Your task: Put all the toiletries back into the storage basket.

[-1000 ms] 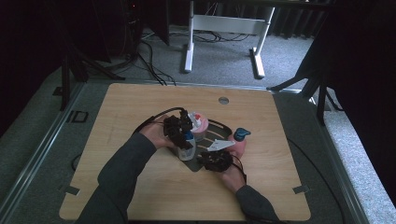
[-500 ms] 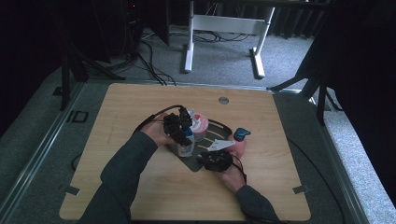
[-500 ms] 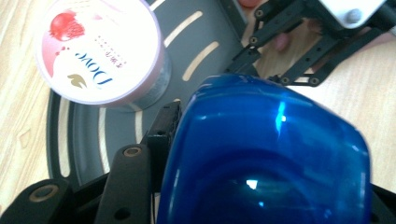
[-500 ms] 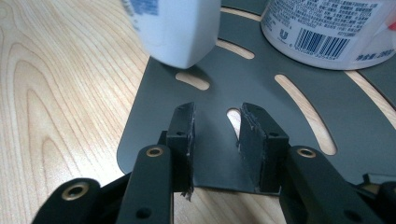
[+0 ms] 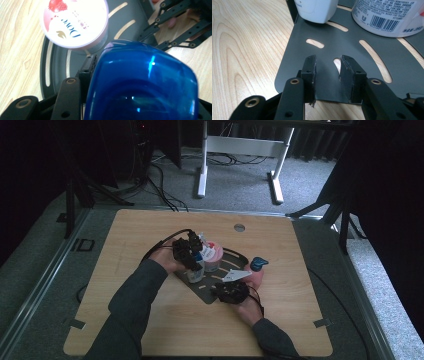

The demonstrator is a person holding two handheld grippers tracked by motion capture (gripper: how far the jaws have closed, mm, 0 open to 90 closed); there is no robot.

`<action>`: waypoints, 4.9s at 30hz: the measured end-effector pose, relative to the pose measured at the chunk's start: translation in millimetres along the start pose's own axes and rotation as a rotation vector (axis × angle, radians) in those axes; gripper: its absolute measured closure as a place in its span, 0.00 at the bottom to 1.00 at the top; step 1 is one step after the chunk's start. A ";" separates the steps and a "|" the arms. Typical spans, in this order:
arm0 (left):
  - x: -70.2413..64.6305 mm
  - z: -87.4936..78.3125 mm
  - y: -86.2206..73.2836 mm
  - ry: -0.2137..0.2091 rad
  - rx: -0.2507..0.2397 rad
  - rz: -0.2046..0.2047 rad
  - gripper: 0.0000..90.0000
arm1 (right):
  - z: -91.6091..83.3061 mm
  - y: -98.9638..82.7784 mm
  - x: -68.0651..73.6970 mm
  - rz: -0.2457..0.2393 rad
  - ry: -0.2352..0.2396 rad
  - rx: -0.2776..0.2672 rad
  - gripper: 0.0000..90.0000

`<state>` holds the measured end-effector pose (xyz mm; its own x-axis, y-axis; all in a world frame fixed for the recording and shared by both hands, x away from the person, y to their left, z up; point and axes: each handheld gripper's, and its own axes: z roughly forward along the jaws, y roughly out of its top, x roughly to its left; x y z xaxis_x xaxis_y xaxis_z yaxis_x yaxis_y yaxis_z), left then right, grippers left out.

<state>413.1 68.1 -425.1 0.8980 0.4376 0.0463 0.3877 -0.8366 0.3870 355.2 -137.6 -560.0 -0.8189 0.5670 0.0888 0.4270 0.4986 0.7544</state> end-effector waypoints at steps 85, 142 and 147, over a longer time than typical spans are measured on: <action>59.5 15.4 -2.7 0.130 -0.012 -0.276 0.61 | 0.0 0.0 -0.4 -0.001 0.001 0.000 0.73; 75.2 27.9 5.1 0.140 -0.094 -0.345 0.45 | 0.3 0.1 -0.3 0.000 0.004 -0.001 0.73; 73.2 22.7 1.6 0.137 -0.097 -0.340 0.42 | 0.4 0.1 -0.4 -0.002 0.003 -0.002 0.73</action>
<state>484.2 91.3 -442.0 0.6826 0.7305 0.0203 0.6317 -0.6038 0.4862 355.7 -137.5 -560.2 -0.8212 0.5637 0.0891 0.4241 0.4984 0.7561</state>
